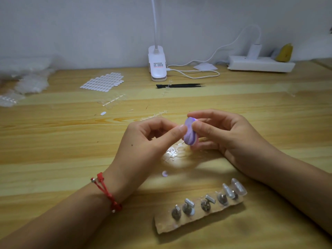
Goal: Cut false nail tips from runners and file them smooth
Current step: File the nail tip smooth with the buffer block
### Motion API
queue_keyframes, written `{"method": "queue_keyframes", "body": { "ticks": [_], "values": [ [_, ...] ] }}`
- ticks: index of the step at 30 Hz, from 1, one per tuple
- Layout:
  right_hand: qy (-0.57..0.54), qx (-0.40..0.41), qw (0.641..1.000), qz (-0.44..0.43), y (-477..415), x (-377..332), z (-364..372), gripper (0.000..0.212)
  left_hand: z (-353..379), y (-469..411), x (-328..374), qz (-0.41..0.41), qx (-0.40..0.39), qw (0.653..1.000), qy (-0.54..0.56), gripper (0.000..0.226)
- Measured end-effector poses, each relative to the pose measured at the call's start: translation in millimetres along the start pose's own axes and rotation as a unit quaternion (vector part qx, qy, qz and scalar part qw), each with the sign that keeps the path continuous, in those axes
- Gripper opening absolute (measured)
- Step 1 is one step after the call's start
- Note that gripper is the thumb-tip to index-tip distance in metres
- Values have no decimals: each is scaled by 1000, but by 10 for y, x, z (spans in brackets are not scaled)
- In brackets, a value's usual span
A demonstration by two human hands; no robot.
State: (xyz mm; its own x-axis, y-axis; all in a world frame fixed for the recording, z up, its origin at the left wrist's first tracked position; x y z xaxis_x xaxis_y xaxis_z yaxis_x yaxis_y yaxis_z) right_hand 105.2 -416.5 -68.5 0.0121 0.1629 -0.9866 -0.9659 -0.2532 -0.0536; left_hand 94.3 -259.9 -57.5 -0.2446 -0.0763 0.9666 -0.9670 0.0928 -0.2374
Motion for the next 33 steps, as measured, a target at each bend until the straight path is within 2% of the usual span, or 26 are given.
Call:
{"method": "queue_keyframes", "body": {
  "ticks": [3,11,22,26,33],
  "values": [
    [16,-6,1000,7,11,7,6,28,-27,-13,-12,-7,16,1000,15,22],
    [22,2,1000,3,1,7,6,30,-20,-9,-11,-10,1,1000,4,19],
    [24,-6,1000,1,8,1,26,25,-14,3,3,3,-10,1000,-20,25],
    [22,2,1000,5,10,0,13,30,6,6,0,1,-19,1000,-25,26],
    [30,-7,1000,2,21,-16,31,25,-10,2,-4,5,-14,1000,-19,19]
  ]
}}
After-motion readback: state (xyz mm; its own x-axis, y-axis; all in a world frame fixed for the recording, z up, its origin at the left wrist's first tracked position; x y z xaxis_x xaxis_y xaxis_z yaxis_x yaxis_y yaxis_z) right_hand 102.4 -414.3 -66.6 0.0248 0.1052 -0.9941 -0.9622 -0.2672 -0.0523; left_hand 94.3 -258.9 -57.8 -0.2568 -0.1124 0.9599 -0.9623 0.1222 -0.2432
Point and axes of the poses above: each hand's wrist, its own y-axis away from the middle knuckle, its own z-axis out of the palm, x = y × z, the point moved 5 cm from there along -y, towards the middle knuckle, and after that the axes turned 3 degrees about x, right-handed, at the moved point
